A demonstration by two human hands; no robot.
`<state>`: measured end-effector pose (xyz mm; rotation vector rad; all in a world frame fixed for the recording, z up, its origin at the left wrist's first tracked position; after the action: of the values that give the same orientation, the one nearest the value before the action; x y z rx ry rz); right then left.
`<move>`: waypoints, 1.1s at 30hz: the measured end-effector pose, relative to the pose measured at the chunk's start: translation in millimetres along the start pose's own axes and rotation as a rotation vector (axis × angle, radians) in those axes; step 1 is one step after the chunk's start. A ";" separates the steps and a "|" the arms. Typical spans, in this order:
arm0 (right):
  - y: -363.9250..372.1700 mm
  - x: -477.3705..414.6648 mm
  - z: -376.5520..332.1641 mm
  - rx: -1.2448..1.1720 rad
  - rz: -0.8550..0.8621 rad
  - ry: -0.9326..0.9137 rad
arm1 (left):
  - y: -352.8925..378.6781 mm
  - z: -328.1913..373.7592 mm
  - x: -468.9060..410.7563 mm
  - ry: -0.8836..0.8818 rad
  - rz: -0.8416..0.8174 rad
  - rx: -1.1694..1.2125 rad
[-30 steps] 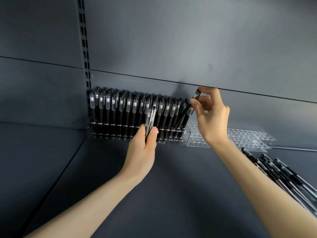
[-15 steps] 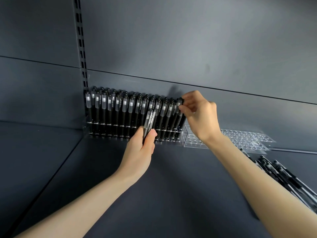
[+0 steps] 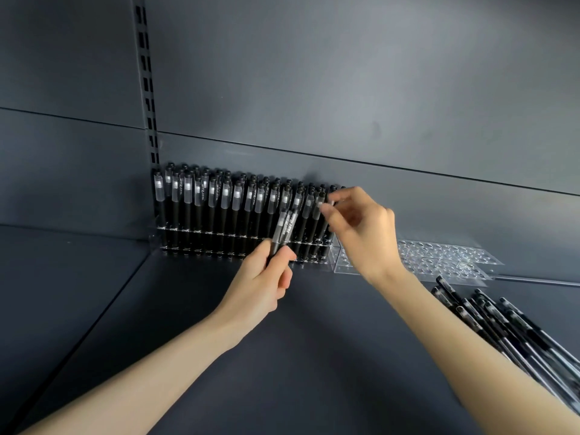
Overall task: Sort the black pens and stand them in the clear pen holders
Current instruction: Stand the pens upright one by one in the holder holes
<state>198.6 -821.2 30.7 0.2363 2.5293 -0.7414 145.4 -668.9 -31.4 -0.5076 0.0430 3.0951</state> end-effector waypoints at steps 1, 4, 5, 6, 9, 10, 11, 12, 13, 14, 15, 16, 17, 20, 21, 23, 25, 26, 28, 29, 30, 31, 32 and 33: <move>0.9 7.0 -1.7 -0.116 -0.092 0.059 | 1.9 0.5 1.4 0.005 -0.037 0.014; 5.9 21.5 -3.4 -0.351 -0.320 0.163 | 8.0 0.9 5.4 0.003 -0.113 0.055; 6.3 22.4 -3.2 -0.387 -0.333 0.176 | 9.7 0.8 6.3 0.000 -0.121 0.067; 5.7 21.9 -3.5 -0.425 -0.320 0.191 | 10.5 0.8 6.8 -0.002 -0.121 0.078; 1.8 19.7 -0.9 -0.570 -0.261 0.228 | 9.8 0.1 5.9 -0.012 -0.103 0.070; 1.7 20.3 -0.4 -0.579 -0.268 0.230 | 9.5 -0.5 5.9 -0.014 -0.103 0.051; 2.5 21.5 -0.3 -0.566 -0.285 0.222 | 9.6 -1.0 6.1 -0.015 -0.106 0.033; 2.9 22.2 -0.5 -0.545 -0.300 0.206 | 9.9 -1.3 6.7 -0.011 -0.109 0.017; 1.8 21.7 -0.9 -0.529 -0.296 0.188 | 10.3 -1.7 7.2 -0.005 -0.105 -0.002; -1.5 18.9 -1.7 -0.523 -0.264 0.172 | 10.1 -2.2 7.5 0.001 -0.092 -0.030; -6.7 14.3 -2.8 -0.519 -0.207 0.157 | 9.2 -2.9 7.2 0.008 -0.070 -0.070; -13.4 8.7 -3.2 -0.502 -0.131 0.136 | 7.7 -3.6 6.8 0.018 -0.041 -0.121; -20.2 2.9 -3.3 -0.464 -0.050 0.111 | 5.6 -4.8 6.0 0.031 -0.008 -0.173; -30.6 -9.2 -1.8 -0.285 0.147 0.014 | -0.7 -6.5 2.0 0.070 0.080 -0.266; -29.8 -11.2 -1.1 -0.241 0.179 -0.013 | -1.4 -6.6 0.7 0.077 0.093 -0.271; -25.6 -13.8 1.0 -0.194 0.215 -0.051 | -0.8 -5.5 -0.1 0.073 0.104 -0.255; -21.6 -16.3 4.7 -0.183 0.228 -0.074 | 1.0 -3.9 0.6 0.075 0.101 -0.219; -20.0 -17.3 6.3 -0.175 0.232 -0.085 | 1.9 -3.1 1.3 0.087 0.092 -0.203; -16.6 -18.1 8.7 -0.151 0.232 -0.109 | 2.8 -2.5 2.1 0.105 0.079 -0.180; -14.9 -18.3 9.6 -0.144 0.229 -0.115 | 2.6 -2.5 2.1 0.106 0.077 -0.178; -13.2 -18.5 10.6 -0.138 0.221 -0.118 | 1.9 -2.7 1.9 0.105 0.079 -0.185; -11.3 -18.4 11.6 -0.129 0.210 -0.121 | 1.3 -2.7 1.4 0.104 0.084 -0.197; -9.7 -18.1 12.9 -0.114 0.199 -0.126 | 0.5 -2.8 0.9 0.106 0.091 -0.211; -7.9 -17.4 14.0 -0.097 0.190 -0.131 | -0.1 -2.6 0.4 0.108 0.098 -0.222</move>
<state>217.1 -835.9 32.8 0.3760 2.3719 -0.5412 145.8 -668.8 -34.0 -0.6990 -0.2865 3.1825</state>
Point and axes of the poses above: each hand's wrist, its own x-axis away from the middle knuckle, its own y-axis out of the palm, z = x × y, the point moved 2 cm from there along -x, towards the middle knuckle, and after that the axes turned 11 degrees about y, right-handed, at the moved point
